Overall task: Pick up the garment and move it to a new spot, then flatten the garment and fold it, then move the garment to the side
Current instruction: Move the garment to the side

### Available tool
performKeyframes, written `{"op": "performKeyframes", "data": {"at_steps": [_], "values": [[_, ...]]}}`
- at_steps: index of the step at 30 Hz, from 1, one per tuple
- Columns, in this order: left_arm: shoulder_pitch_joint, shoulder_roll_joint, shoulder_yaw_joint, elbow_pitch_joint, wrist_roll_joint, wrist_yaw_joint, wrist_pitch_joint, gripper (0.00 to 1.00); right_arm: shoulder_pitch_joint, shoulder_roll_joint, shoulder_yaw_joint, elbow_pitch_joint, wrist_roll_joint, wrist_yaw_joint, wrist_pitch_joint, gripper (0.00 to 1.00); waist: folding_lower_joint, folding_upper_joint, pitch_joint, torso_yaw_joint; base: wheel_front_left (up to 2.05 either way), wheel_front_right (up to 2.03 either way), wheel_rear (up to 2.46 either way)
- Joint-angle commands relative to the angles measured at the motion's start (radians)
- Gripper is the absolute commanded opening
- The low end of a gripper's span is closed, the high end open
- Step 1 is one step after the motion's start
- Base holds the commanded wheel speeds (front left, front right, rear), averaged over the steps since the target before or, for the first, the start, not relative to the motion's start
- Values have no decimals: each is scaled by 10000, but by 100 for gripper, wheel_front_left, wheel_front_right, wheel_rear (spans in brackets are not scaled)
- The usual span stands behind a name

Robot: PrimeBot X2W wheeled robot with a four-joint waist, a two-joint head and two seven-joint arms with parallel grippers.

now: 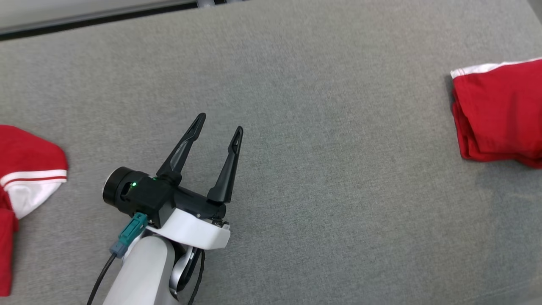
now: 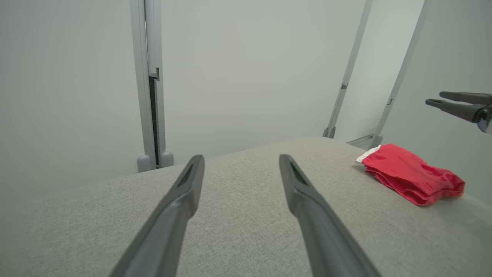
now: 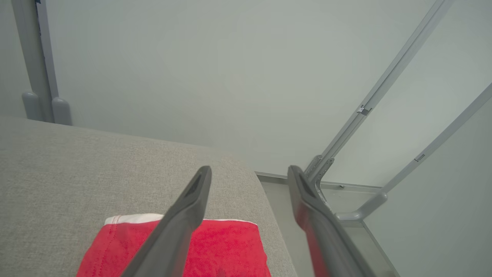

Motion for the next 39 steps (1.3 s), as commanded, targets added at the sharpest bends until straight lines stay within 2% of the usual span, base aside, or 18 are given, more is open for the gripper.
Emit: {"op": "performKeyframes", "data": {"at_steps": [1,4,6,15,19,32,35,39], "values": [[161,14,86,22,-79,-14,-1,100,279,120,-105,-381,-65,-21,-48,100,0,0,-621,324,0,0,0],[360,-11,218,18,-181,17,-2,100,671,564,-370,-1115,228,-21,-37,100,0,0,-1065,601,0,0,0],[525,-20,331,-4,-319,91,-1,100,911,1131,-478,-1670,843,-21,-33,100,0,0,-1380,853,0,0,0],[964,-24,576,128,-566,296,-1,100,2214,2278,-51,-3434,1187,-19,-32,100,0,0,-2173,1725,0,0,0],[1147,-26,530,148,-556,224,-1,100,2891,2545,-221,-3969,944,-19,-32,100,0,0,-2396,1968,0,0,0],[2243,-24,1032,332,-887,632,-1,100,6142,4843,-1400,-6081,-548,-12,-31,100,0,0,-3113,2457,0,0,0],[2431,-28,1017,319,-993,710,0,100,6700,5083,-1384,-6332,-1040,-12,-31,100,0,0,-3206,2505,0,0,0],[2658,-28,955,199,-1159,815,0,100,7165,5433,-1630,-6505,-882,-12,-31,100,0,0,-3303,2527,0,0,0]]}}
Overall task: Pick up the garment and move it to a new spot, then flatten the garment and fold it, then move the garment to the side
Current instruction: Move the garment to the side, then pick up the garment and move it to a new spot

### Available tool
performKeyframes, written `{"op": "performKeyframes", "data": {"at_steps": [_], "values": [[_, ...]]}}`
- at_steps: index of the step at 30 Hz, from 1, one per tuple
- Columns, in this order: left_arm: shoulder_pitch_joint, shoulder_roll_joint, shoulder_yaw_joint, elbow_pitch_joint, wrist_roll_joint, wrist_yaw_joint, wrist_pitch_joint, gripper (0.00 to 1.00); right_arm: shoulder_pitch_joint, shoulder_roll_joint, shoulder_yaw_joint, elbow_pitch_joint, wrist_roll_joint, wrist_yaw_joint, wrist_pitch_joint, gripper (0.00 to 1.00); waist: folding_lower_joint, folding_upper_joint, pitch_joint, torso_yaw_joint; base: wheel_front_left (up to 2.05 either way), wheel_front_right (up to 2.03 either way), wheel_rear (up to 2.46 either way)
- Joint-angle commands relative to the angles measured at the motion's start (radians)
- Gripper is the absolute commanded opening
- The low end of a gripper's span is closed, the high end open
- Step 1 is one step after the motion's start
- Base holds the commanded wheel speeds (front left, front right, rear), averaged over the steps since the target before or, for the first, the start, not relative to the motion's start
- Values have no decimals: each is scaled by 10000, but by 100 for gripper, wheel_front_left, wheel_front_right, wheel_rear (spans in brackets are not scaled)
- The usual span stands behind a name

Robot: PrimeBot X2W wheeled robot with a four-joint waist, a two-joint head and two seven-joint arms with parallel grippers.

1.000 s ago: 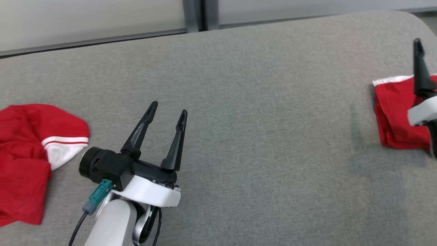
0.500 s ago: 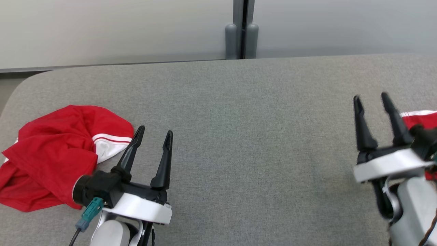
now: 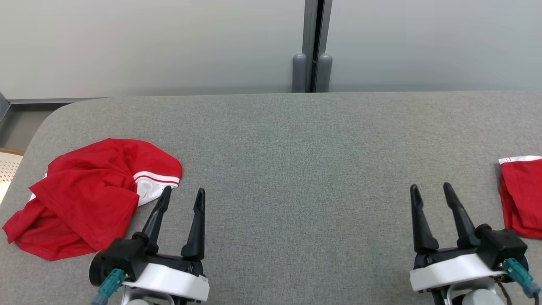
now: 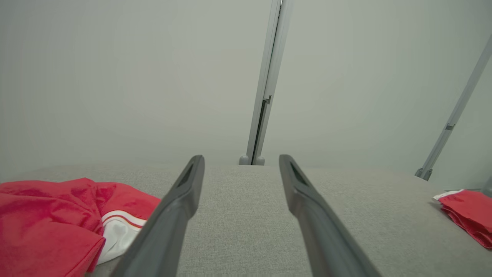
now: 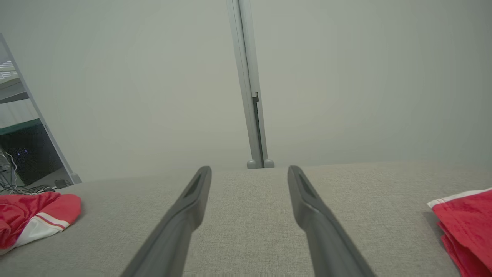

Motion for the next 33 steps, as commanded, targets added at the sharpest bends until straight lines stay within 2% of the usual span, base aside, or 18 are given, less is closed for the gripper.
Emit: {"op": "performKeyframes", "data": {"at_steps": [1,19,25,33], "values": [[137,25,-43,4,19,62,0,100,137,32,57,-83,-157,0,-10,100,0,0,-10,1,0,0,0],[11,29,-233,267,-42,46,0,100,307,158,-33,-79,-242,0,-12,100,0,0,-38,211,0,0,0],[-41,29,-223,304,-74,71,0,100,327,159,116,-18,-170,0,-10,100,0,0,-43,665,0,0,0],[-80,25,-85,345,-131,104,0,100,228,158,378,173,-139,0,-10,100,0,0,-31,1927,0,0,0]]}}
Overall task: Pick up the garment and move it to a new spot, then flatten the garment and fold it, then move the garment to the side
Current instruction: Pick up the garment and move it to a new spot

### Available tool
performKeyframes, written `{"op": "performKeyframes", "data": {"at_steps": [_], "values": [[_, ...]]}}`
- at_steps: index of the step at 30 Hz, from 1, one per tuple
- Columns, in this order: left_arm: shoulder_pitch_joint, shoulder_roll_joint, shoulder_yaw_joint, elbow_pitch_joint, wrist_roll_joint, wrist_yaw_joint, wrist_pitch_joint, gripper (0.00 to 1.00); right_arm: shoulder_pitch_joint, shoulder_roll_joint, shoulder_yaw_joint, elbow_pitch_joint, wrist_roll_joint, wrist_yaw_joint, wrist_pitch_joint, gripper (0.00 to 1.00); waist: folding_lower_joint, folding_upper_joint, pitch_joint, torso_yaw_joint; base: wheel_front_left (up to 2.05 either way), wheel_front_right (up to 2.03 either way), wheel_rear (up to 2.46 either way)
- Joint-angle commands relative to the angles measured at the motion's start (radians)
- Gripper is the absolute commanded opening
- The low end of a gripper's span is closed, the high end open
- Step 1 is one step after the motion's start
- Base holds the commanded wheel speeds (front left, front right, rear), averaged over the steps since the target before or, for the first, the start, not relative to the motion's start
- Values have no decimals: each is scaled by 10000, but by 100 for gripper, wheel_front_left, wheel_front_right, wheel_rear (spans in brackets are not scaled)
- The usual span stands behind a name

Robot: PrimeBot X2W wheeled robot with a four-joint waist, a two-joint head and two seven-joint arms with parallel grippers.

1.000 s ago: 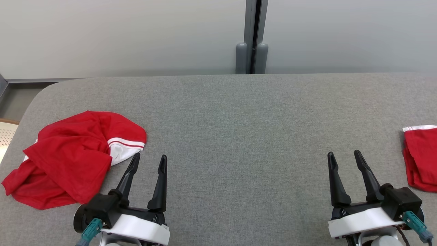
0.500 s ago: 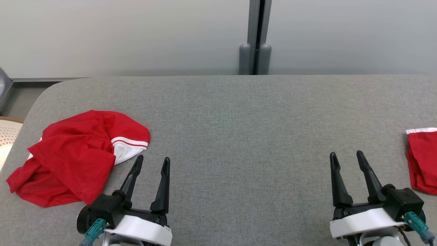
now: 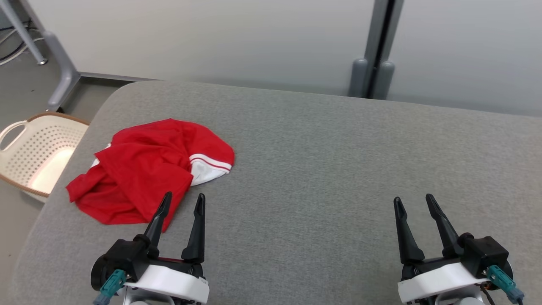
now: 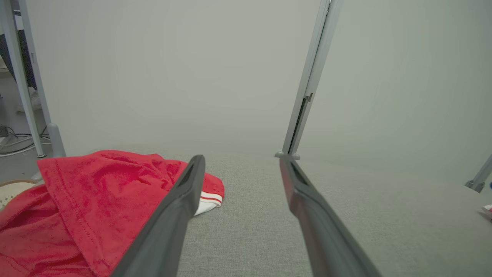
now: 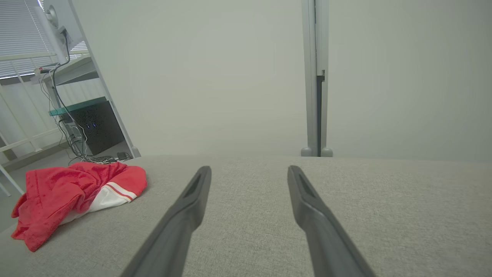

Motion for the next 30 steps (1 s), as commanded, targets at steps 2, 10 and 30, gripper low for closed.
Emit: {"op": "performKeyframes", "data": {"at_steps": [2,10,30], "values": [[-82,32,148,-14,-9,40,0,100,-76,-14,116,100,71,0,-8,100,0,-1,5,794,0,0,0],[22,34,397,-29,53,-35,0,100,-194,-9,552,381,187,0,-8,100,0,-1,43,2201,0,0,0],[156,32,1062,-28,-59,46,0,100,-695,-176,1359,922,583,0,-8,100,0,-1,167,2910,0,0,0]]}}
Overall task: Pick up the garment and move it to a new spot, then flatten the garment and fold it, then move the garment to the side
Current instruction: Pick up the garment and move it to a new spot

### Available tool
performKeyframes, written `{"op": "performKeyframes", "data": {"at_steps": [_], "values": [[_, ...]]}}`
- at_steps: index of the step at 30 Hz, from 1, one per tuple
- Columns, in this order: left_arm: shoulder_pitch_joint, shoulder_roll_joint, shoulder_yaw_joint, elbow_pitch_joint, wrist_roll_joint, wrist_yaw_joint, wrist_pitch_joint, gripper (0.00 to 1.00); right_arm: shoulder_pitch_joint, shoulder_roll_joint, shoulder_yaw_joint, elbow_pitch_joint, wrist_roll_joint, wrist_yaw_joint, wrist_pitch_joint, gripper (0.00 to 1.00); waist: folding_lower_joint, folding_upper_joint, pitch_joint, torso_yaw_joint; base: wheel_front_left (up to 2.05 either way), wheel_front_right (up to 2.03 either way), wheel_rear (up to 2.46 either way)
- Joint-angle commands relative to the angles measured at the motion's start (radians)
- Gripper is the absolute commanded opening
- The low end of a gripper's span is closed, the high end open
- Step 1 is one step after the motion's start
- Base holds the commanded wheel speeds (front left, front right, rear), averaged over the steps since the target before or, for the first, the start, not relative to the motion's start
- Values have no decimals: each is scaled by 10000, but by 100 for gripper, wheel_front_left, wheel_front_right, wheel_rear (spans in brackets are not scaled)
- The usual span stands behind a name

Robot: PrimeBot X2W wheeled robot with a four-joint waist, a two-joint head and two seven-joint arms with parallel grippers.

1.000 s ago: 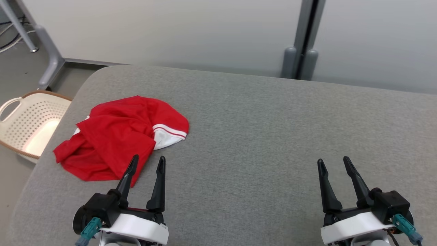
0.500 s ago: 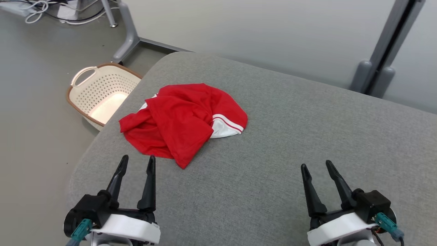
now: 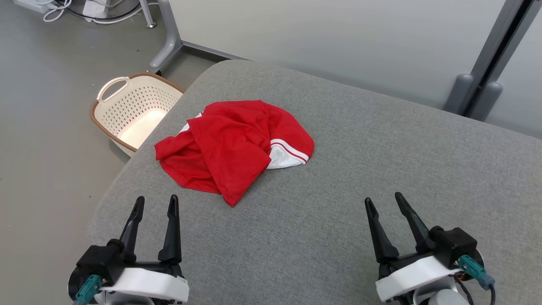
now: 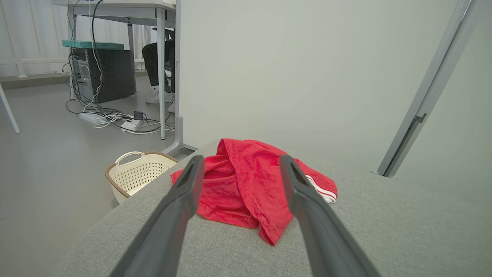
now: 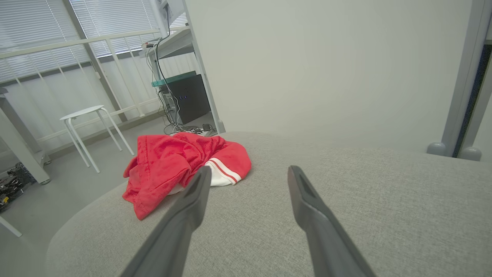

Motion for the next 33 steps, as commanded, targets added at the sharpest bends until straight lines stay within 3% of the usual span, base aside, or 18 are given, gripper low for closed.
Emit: {"op": "performKeyframes", "data": {"at_steps": [1,9,13,18,27,33], "values": [[-163,28,95,69,81,-84,0,100,66,-109,-102,-17,43,0,-10,100,0,0,4,-26,0,0,0],[-962,62,651,717,542,-573,1,100,180,-253,-567,-254,-210,0,-8,100,0,0,343,-232,0,0,0],[-1861,375,848,1607,402,-865,0,100,-11,-456,-792,-410,-383,0,-8,100,0,0,806,-454,0,0,0],[-3347,991,26,3230,-519,-953,407,100,-307,-708,-1124,-750,-486,0,-8,100,0,0,1418,-816,0,0,0],[-5747,2922,-2213,4844,-2924,-948,2416,100,-731,-973,-1575,-1719,-584,0,-8,100,0,0,2612,-1511,0,0,0],[-6665,3428,-2924,6157,-3707,-948,3346,100,-828,-1064,-1582,-1850,-692,0,-8,100,0,0,3013,-1917,0,0,0]]}}
